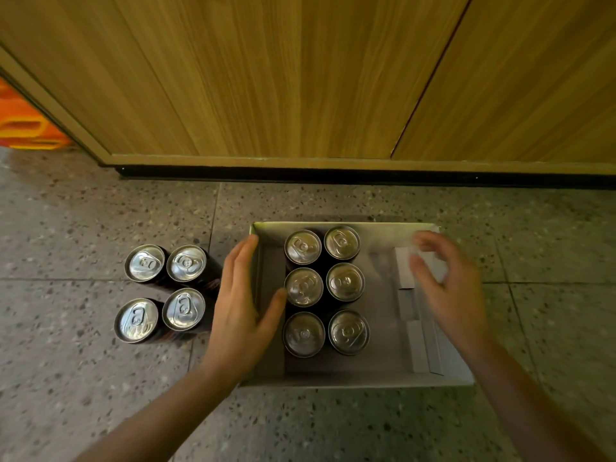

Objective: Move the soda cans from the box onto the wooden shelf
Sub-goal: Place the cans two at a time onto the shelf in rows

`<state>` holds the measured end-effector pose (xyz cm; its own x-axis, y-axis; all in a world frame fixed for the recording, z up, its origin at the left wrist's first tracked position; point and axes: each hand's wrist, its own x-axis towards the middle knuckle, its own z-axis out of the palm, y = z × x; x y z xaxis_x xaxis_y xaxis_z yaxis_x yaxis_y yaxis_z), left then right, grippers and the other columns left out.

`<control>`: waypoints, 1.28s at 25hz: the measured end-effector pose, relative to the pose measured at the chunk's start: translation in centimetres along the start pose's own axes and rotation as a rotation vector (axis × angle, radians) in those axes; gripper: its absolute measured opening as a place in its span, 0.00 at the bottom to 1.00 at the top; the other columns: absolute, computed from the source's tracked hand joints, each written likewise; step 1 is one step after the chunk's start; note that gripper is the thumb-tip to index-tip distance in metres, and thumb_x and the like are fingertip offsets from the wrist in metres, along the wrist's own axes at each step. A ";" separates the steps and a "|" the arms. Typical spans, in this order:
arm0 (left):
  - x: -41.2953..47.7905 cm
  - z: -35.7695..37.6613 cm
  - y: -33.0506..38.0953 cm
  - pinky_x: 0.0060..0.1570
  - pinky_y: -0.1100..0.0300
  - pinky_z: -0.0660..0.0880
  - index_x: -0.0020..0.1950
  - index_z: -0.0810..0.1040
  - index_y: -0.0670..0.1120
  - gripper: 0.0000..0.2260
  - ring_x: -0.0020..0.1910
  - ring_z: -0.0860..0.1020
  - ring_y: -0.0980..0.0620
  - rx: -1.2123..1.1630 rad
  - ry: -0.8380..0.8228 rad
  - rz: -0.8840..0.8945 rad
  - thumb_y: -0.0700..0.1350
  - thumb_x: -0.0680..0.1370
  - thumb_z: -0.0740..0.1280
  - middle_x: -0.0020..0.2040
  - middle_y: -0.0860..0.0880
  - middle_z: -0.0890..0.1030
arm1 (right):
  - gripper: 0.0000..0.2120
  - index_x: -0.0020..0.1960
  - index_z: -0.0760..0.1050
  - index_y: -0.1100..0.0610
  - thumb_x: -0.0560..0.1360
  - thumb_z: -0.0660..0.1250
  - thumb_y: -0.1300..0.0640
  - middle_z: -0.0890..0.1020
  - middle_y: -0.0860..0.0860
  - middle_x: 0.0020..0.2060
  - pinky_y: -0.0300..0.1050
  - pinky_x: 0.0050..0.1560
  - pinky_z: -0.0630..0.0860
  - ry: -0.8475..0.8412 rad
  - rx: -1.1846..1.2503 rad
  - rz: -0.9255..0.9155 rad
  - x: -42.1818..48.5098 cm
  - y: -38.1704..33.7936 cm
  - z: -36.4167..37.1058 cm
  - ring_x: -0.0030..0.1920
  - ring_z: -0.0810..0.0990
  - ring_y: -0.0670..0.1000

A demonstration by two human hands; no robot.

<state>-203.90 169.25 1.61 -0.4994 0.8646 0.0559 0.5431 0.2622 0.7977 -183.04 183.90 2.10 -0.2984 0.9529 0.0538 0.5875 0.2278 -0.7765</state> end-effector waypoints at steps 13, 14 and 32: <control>7.8 3.9 -1.1 0.53 0.55 0.76 0.62 0.68 0.48 0.26 0.54 0.77 0.50 -0.345 -0.380 -0.395 0.44 0.68 0.74 0.55 0.49 0.78 | 0.31 0.58 0.73 0.53 0.58 0.76 0.45 0.81 0.49 0.52 0.49 0.54 0.77 -0.430 -0.081 0.180 5.2 -1.5 8.1 0.52 0.79 0.50; 7.7 4.0 -1.2 0.51 0.58 0.76 0.61 0.68 0.48 0.25 0.52 0.77 0.51 -0.370 -0.379 -0.389 0.43 0.68 0.74 0.52 0.50 0.78 | 0.29 0.56 0.75 0.53 0.59 0.76 0.45 0.82 0.49 0.51 0.47 0.52 0.77 -0.370 -0.112 0.130 4.9 -1.5 8.1 0.51 0.79 0.49; 8.0 -5.3 10.3 0.45 0.54 0.79 0.49 0.77 0.52 0.22 0.42 0.81 0.59 -0.210 0.003 -0.125 0.55 0.57 0.73 0.41 0.55 0.84 | 0.24 0.50 0.75 0.47 0.56 0.78 0.54 0.82 0.45 0.46 0.42 0.51 0.78 -0.224 0.244 0.012 4.1 -13.9 -1.6 0.48 0.80 0.43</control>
<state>-205.86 176.62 13.44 -0.5566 0.8293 -0.0498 0.3248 0.2723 0.9057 -191.26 184.95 14.12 -0.4661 0.8816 -0.0746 0.4025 0.1363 -0.9052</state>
